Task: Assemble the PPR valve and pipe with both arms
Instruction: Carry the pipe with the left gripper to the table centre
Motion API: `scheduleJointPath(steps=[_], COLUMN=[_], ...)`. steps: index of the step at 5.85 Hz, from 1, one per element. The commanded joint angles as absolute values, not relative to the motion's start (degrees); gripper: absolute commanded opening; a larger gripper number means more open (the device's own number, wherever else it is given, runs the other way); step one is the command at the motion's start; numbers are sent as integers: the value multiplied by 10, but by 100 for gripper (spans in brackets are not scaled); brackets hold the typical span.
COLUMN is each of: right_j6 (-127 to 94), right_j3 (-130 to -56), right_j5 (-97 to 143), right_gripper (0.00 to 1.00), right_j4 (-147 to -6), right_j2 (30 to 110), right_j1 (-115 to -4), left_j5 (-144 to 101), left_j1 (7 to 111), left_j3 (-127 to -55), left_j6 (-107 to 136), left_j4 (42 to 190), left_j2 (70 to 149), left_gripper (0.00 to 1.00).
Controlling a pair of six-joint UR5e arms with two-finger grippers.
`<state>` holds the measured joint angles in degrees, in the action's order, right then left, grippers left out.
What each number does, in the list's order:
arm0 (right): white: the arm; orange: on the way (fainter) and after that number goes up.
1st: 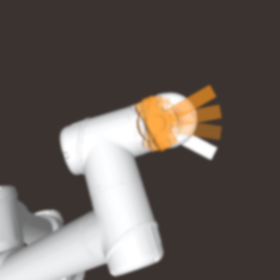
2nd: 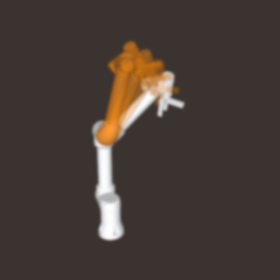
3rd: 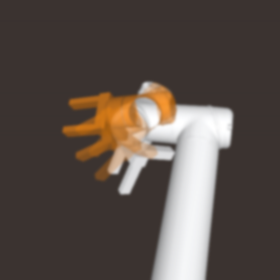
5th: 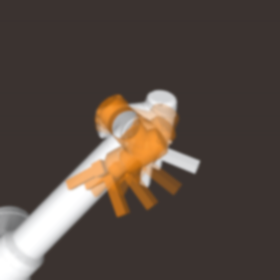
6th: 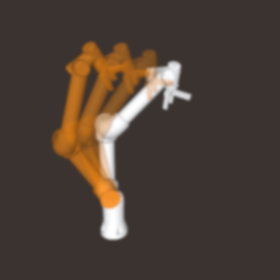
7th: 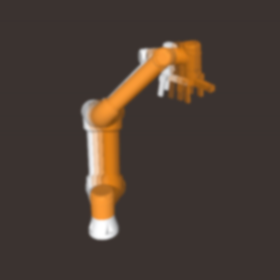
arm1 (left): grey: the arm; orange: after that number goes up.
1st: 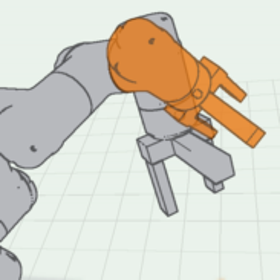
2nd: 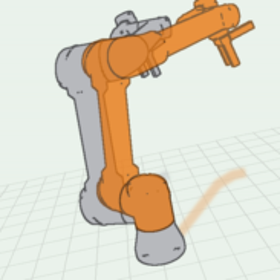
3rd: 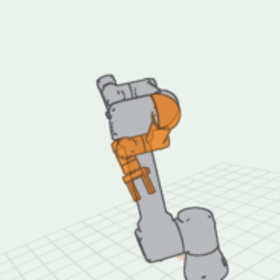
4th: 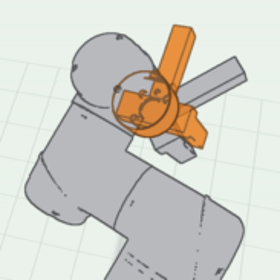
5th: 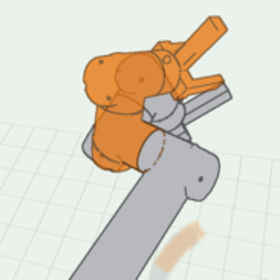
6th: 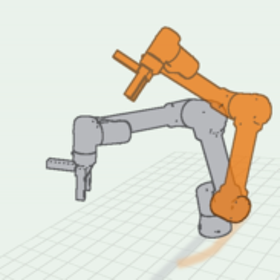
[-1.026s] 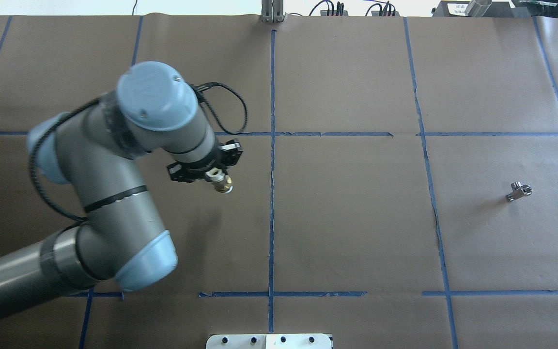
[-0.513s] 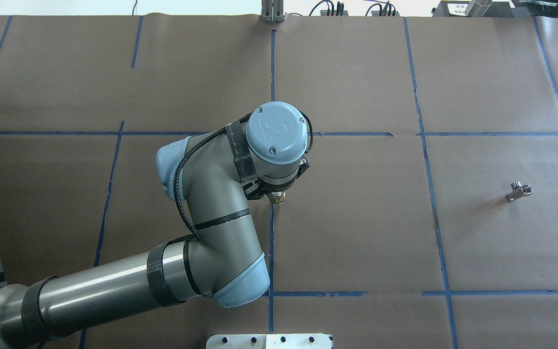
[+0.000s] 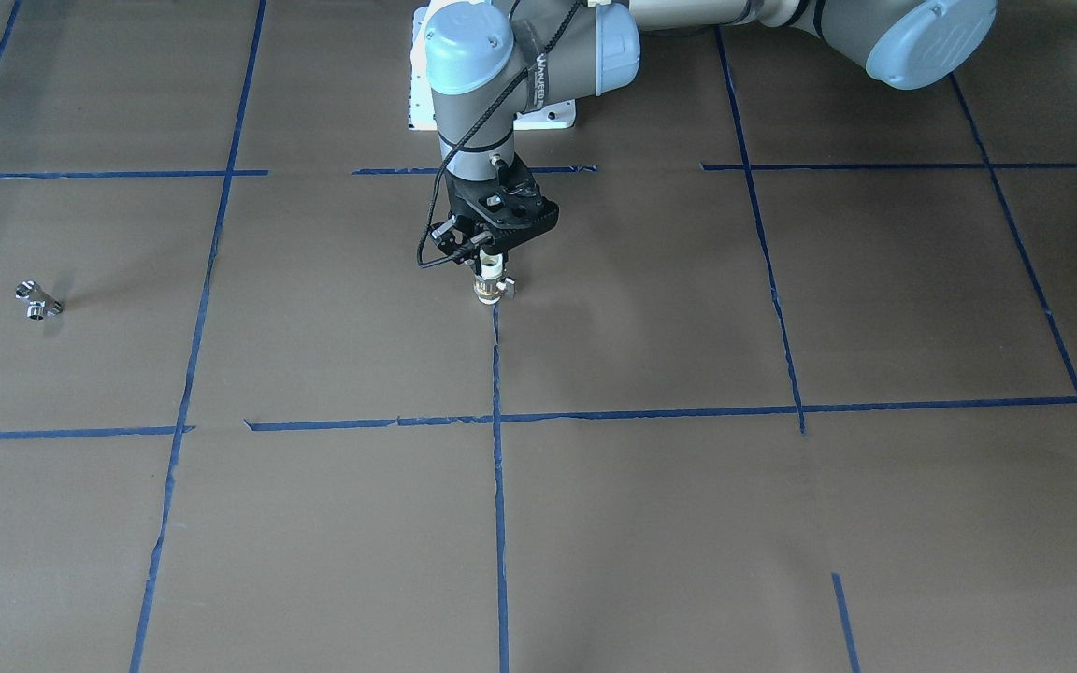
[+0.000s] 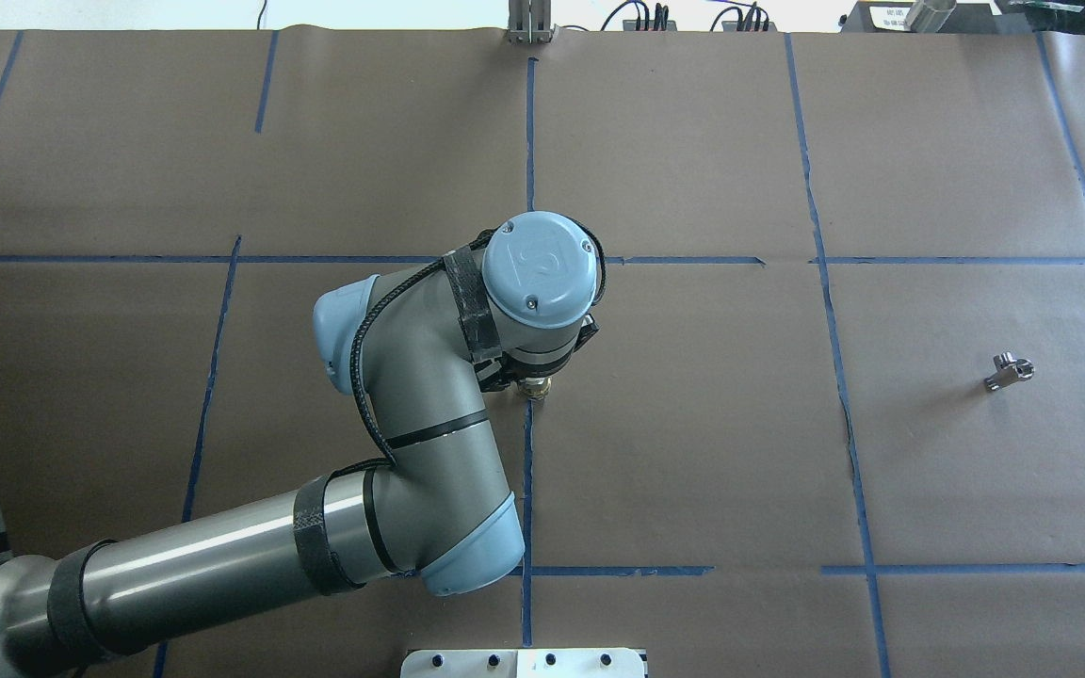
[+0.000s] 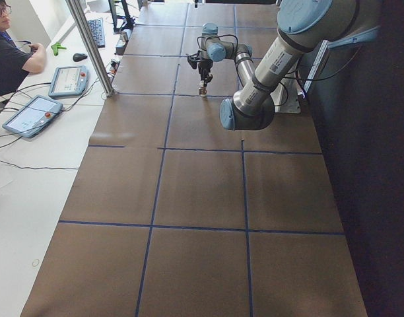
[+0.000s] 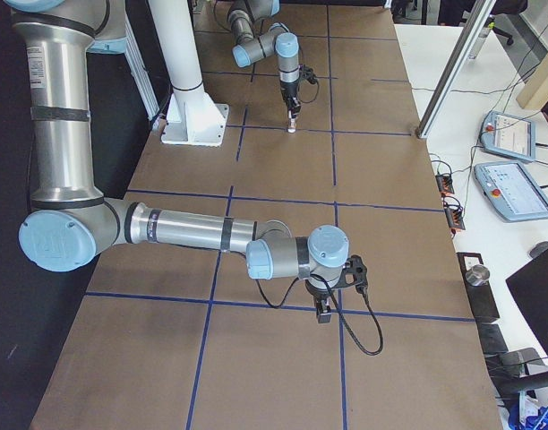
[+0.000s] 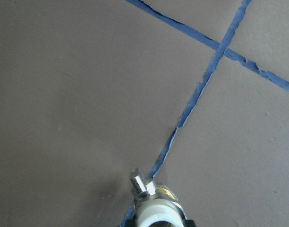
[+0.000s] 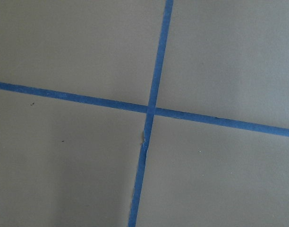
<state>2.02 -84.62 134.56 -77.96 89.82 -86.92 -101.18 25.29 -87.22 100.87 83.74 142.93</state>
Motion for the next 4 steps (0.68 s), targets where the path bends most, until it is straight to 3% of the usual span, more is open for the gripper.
scheduleJointPath(steps=[1,3,4], right_j6=[20,20,20], right_j3=[-846,-846,-846], right_j5=[1346,1346,1346], right_gripper=[100,100,100], right_j4=[-780,-780,-780], right_j2=[897,897,896], right_j1=[-869,-868,-868], left_j5=[-1012,-1012,-1012], left_j1=[254,256,258], left_j3=[-873,-877,-887], left_j6=[995,955,930], left_j4=[838,838,837], left_j2=[1427,1423,1421], left_gripper=[20,100,100])
